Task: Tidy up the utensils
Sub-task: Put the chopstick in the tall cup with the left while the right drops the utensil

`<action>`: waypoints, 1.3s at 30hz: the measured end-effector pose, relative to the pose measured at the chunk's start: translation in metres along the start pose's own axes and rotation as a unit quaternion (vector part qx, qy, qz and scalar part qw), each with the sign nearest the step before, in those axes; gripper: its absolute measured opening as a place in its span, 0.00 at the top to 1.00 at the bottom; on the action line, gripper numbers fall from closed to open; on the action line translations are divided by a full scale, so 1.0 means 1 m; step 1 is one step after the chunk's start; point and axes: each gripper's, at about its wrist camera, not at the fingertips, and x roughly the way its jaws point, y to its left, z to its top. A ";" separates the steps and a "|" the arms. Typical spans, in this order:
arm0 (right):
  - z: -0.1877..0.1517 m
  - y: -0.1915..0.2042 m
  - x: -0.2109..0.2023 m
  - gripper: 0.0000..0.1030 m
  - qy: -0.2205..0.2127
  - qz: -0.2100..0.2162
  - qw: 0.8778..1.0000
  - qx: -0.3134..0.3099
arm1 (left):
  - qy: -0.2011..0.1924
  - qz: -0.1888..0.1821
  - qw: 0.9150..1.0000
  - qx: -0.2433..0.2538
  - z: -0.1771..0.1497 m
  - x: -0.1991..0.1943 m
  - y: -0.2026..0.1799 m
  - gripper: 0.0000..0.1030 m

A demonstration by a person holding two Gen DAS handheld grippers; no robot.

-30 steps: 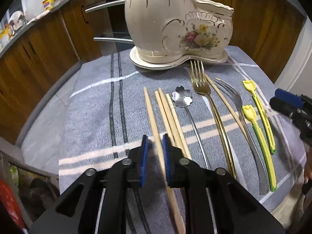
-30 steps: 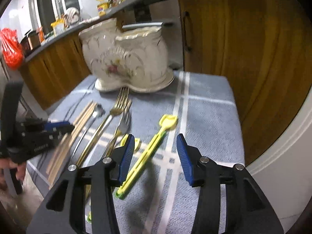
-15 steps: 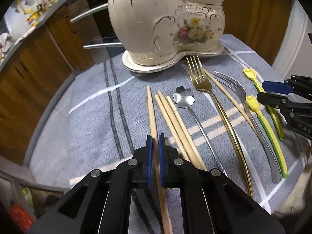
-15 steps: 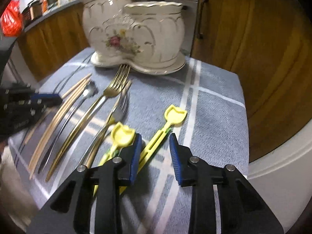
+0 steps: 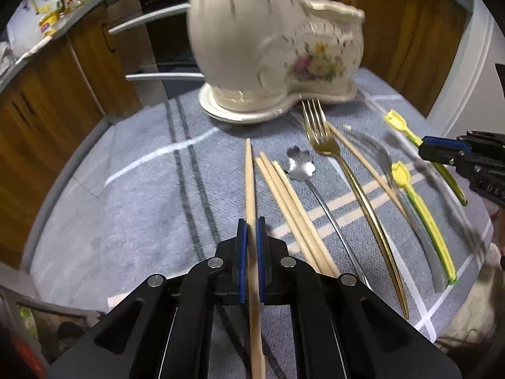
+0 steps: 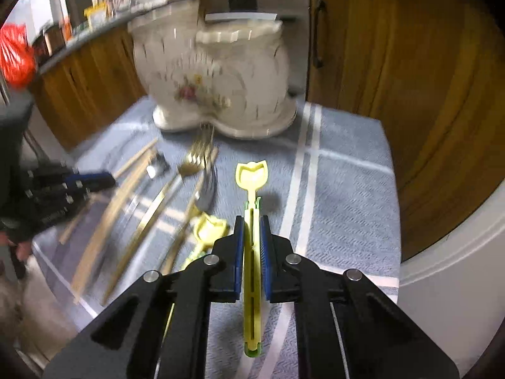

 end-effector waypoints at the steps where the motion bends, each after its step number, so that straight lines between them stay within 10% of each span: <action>1: 0.002 -0.001 -0.009 0.91 -0.022 0.008 1.000 0.006 | -0.012 -0.004 1.000 -0.007 -0.002 -0.006 0.001 0.94; 15: 0.100 -0.010 -0.050 0.91 -0.256 0.086 0.960 0.074 | -0.223 -0.098 0.970 -0.002 0.033 -0.092 -0.005 0.94; 25: 0.154 -0.024 -0.004 0.91 -0.289 0.101 0.947 0.094 | -0.320 -0.077 0.943 -0.040 0.145 -0.098 0.013 0.94; 35: 0.152 -0.025 0.030 0.91 -0.282 0.078 0.953 0.081 | -0.397 0.017 0.916 -0.060 0.175 -0.065 0.009 0.94; 39: 0.150 -0.016 0.036 0.91 -0.263 0.072 0.960 0.063 | -0.375 0.011 0.924 -0.071 0.166 -0.049 0.014 0.94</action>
